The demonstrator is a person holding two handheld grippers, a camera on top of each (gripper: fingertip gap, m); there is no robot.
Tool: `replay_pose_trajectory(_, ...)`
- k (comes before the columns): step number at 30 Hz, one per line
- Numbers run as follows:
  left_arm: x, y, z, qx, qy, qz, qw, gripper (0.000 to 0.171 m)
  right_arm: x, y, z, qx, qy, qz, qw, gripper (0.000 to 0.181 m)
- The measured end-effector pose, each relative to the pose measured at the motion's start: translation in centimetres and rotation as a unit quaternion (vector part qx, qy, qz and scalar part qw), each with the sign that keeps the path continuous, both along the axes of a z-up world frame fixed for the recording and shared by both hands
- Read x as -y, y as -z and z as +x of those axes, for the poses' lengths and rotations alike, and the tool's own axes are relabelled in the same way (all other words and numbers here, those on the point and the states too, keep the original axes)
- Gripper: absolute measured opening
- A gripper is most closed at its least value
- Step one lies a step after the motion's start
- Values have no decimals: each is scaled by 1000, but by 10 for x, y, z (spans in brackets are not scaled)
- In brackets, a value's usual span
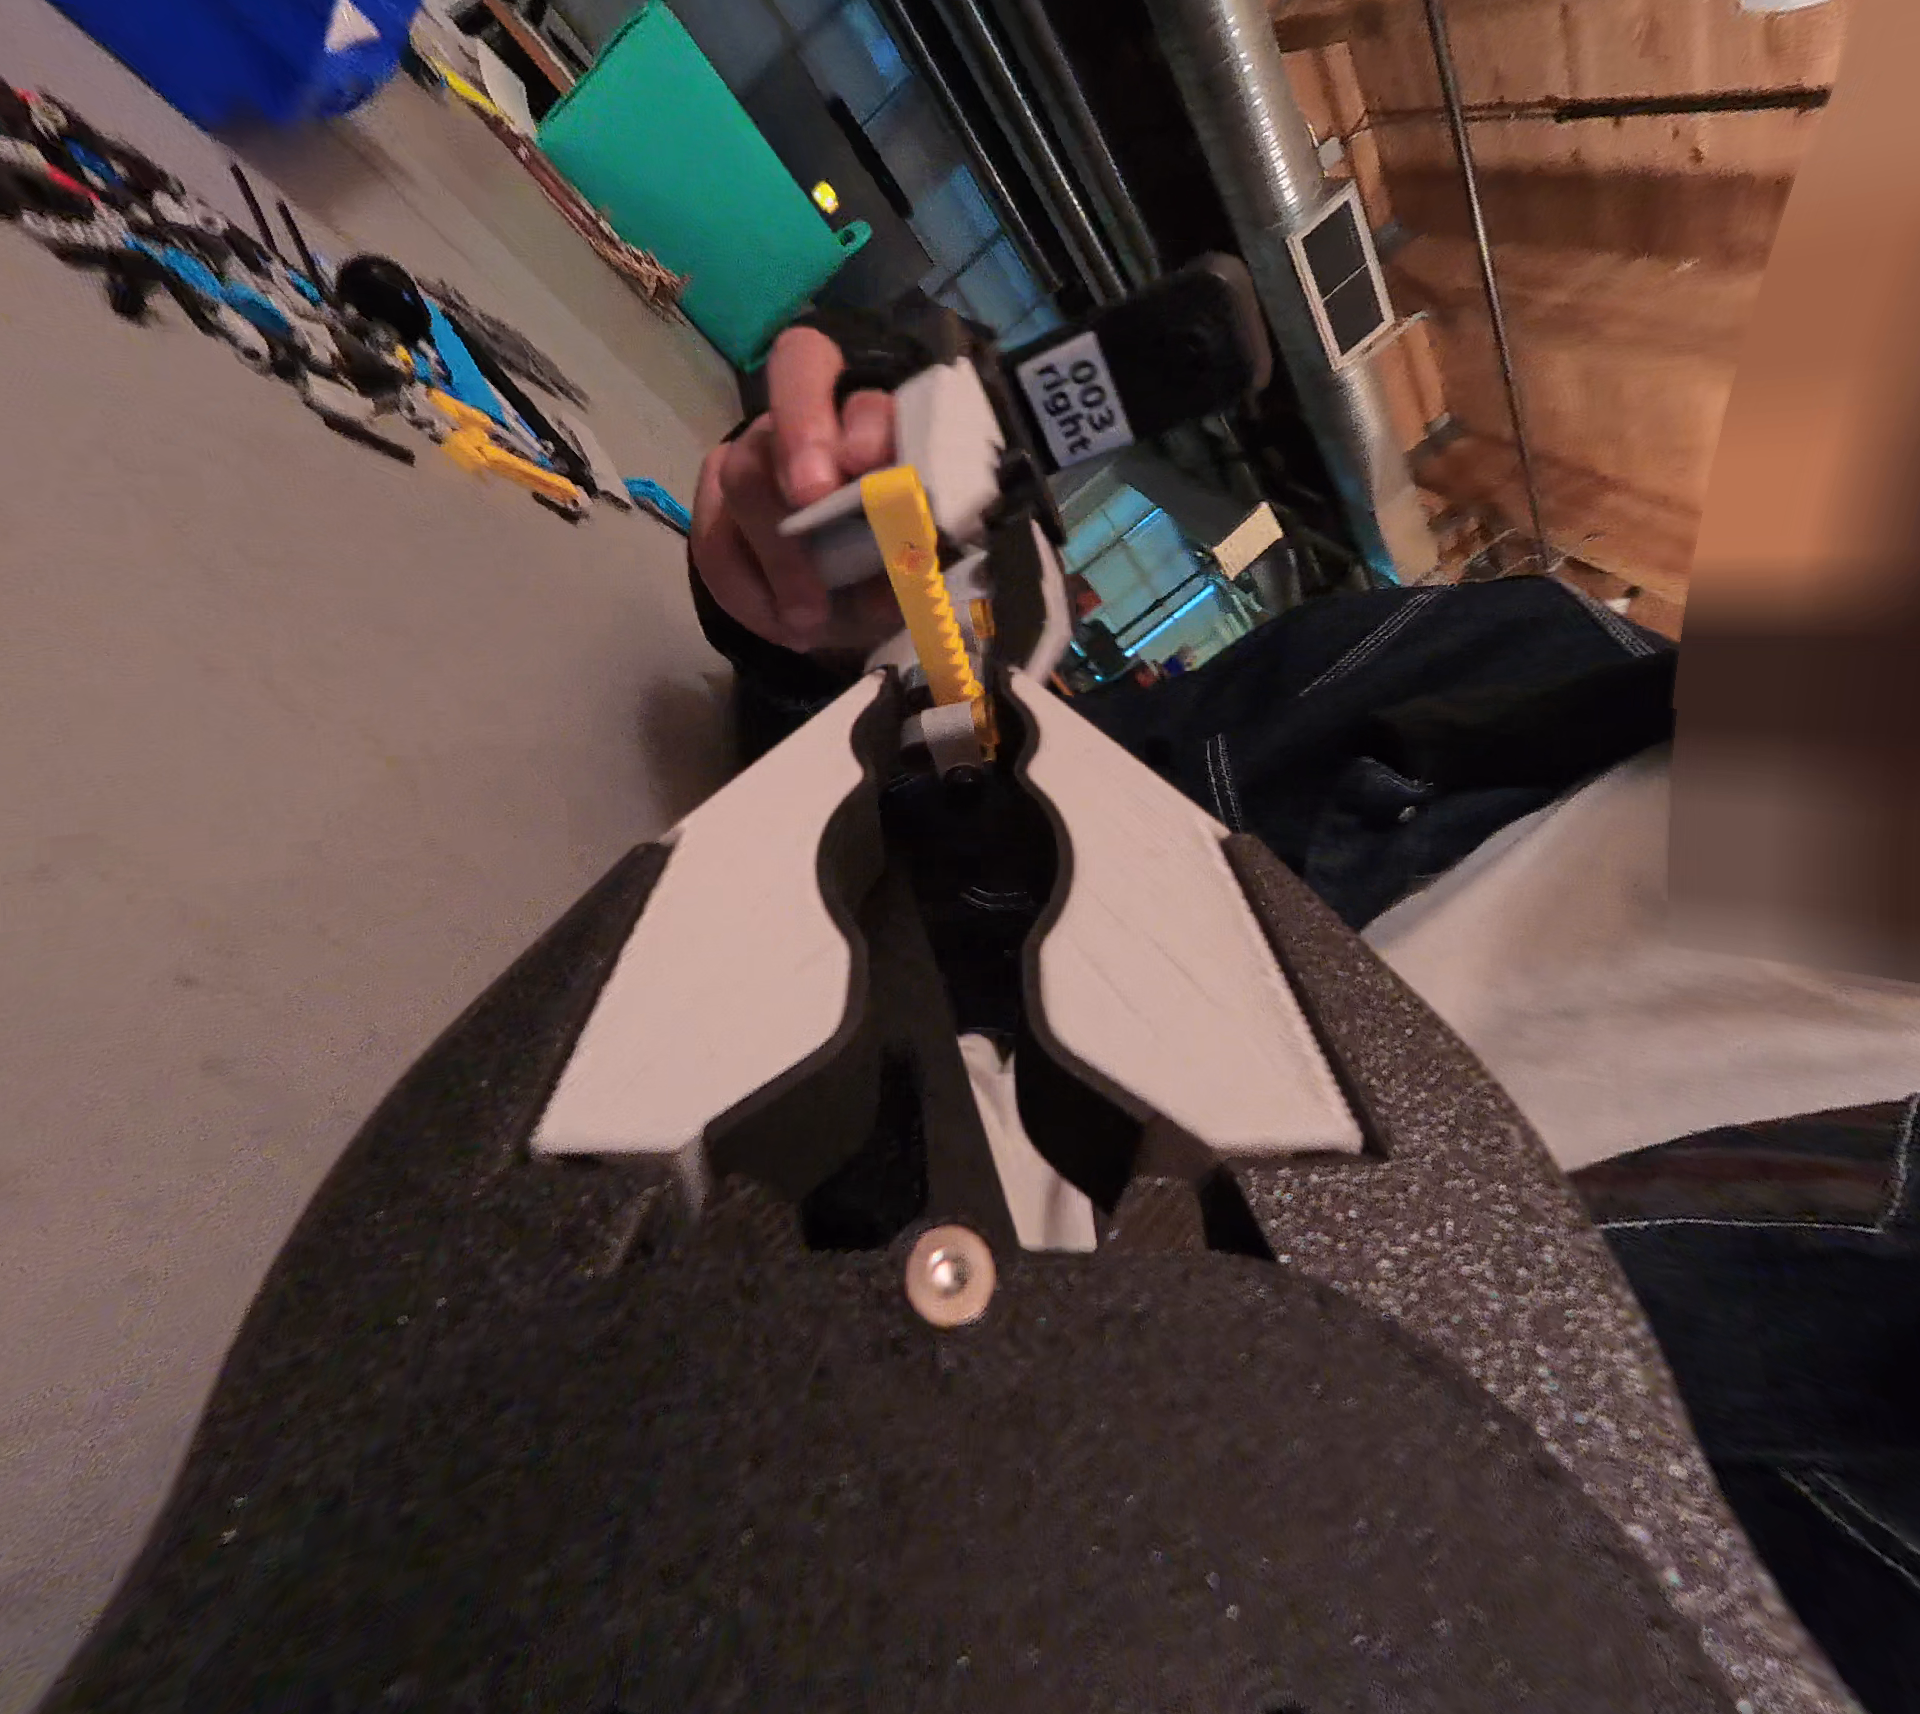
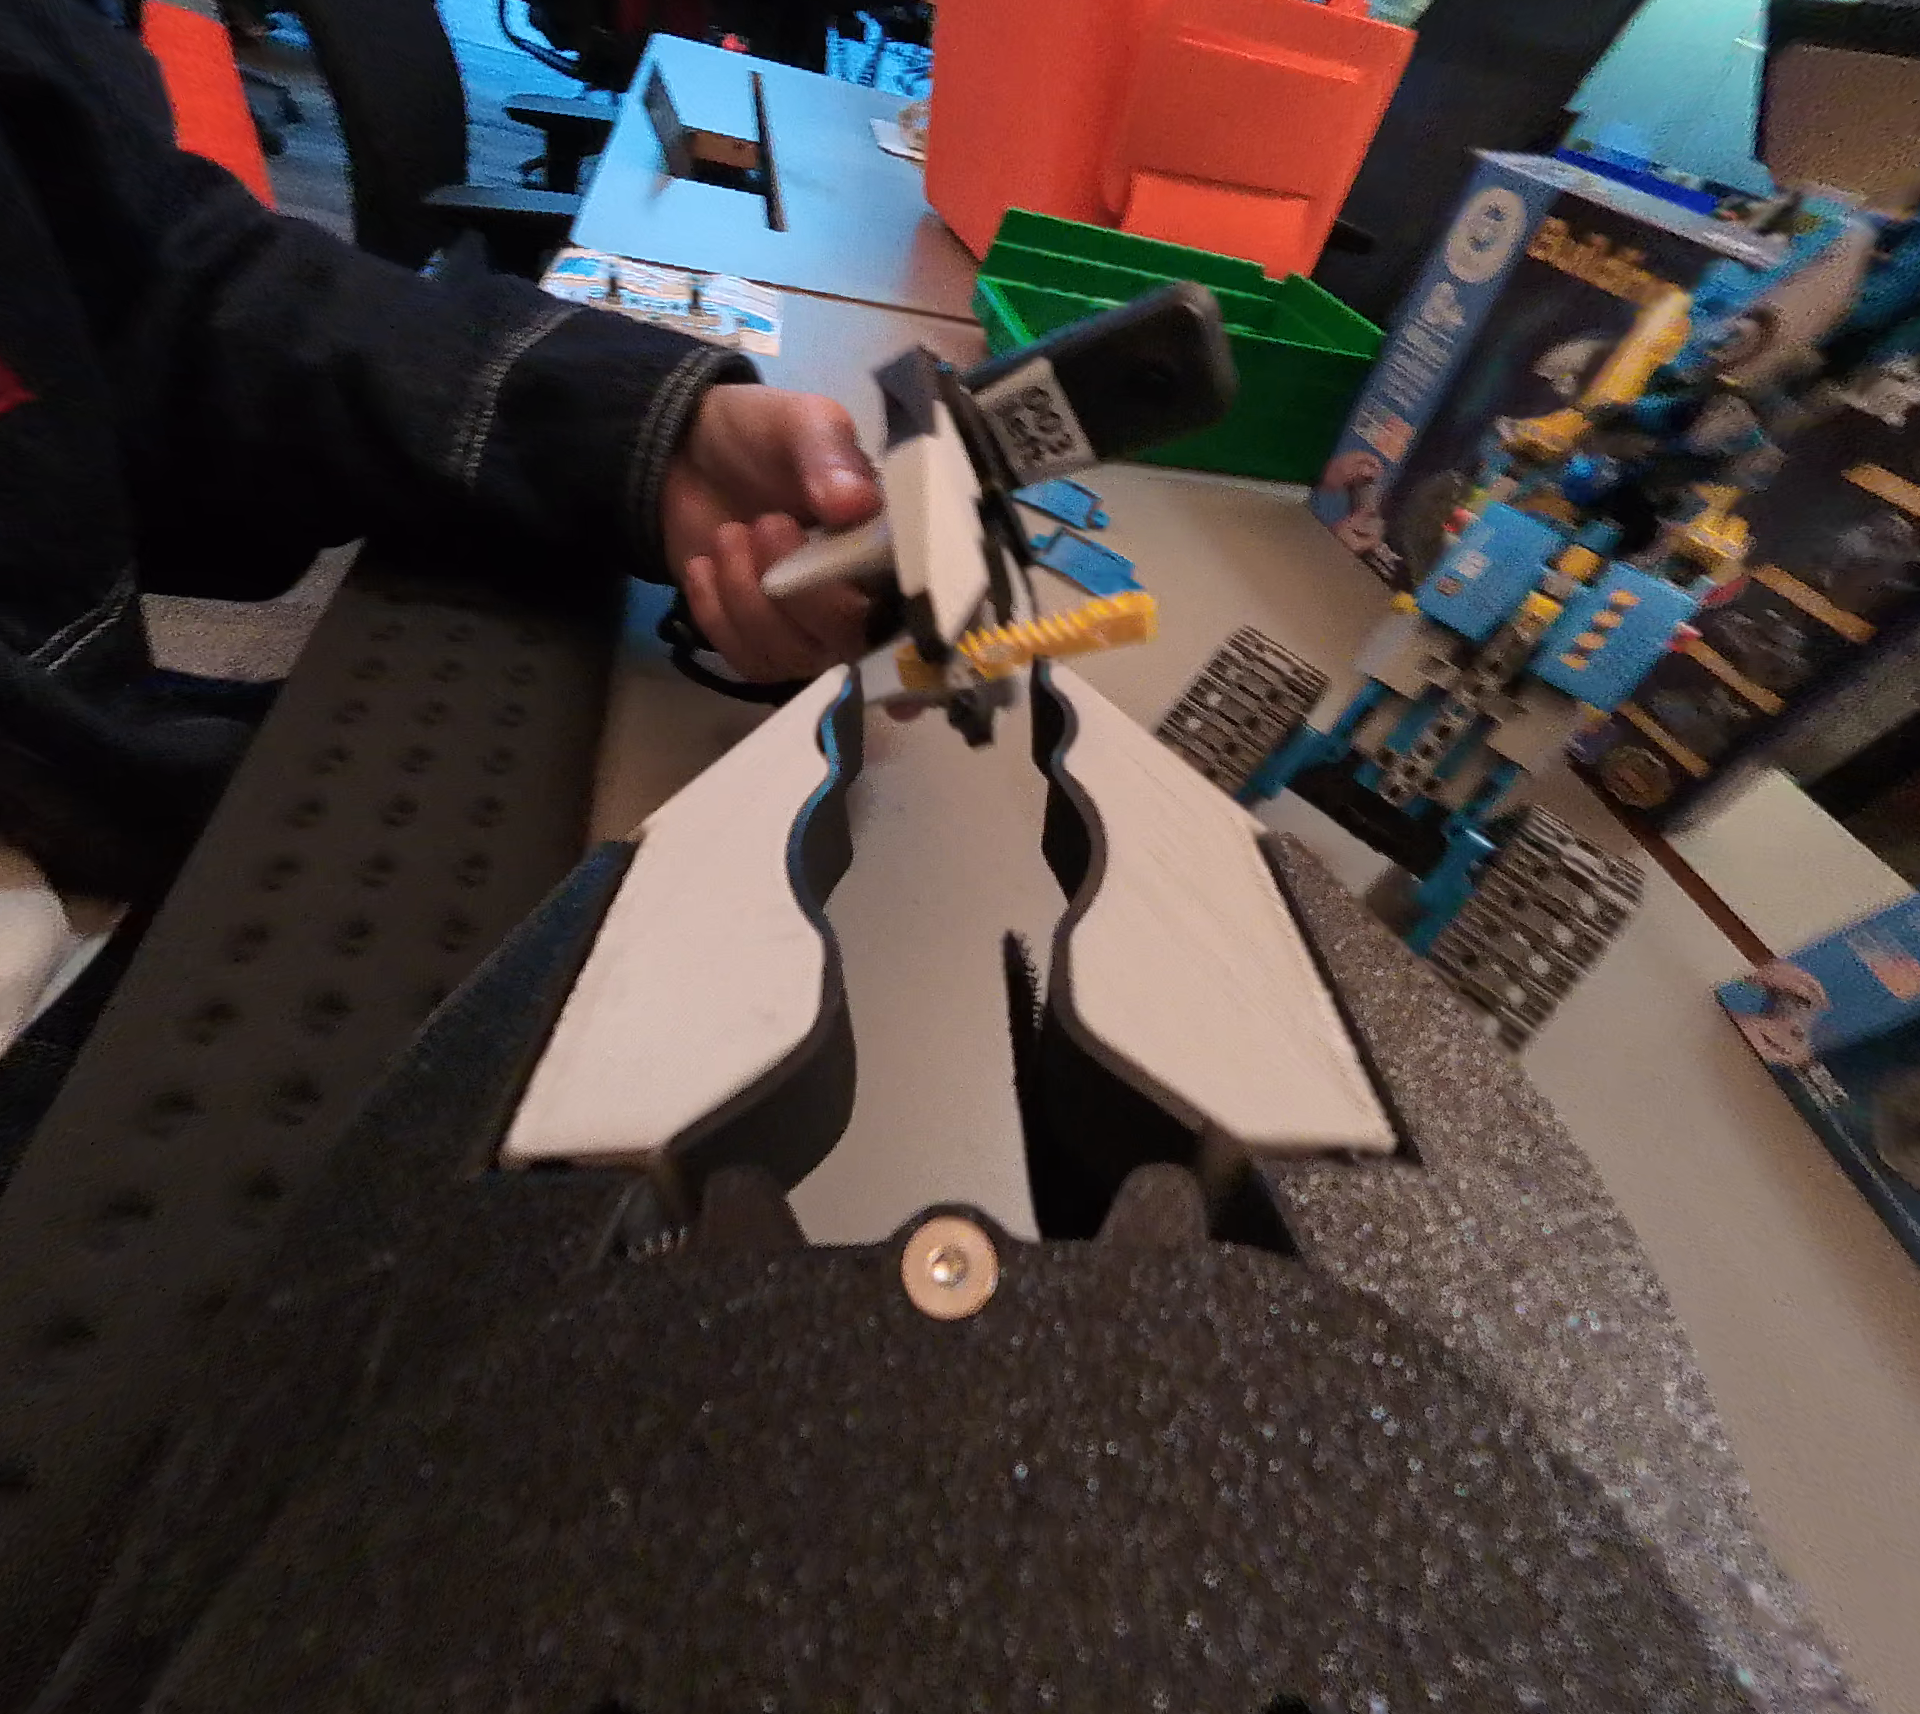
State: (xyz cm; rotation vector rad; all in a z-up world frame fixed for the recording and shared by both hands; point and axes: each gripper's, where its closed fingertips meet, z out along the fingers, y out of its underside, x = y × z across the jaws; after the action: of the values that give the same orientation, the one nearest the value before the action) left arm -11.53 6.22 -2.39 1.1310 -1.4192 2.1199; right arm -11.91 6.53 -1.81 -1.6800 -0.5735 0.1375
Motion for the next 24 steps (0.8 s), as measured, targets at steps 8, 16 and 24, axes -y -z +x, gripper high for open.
replay_pose_trajectory(8,5,2,-3,7,9,21,1000,15,-7,8,-4,43,17,-7,999,14)
replay_pose_trajectory(16,6,12,-4,19,1,84,996,13,-3,21,-1,65,-3,-47,997,14)
replay_pose_trajectory(24,-28,33,10,25,-81,190,978,14,39,-17,71,-75,36,7,997,13)
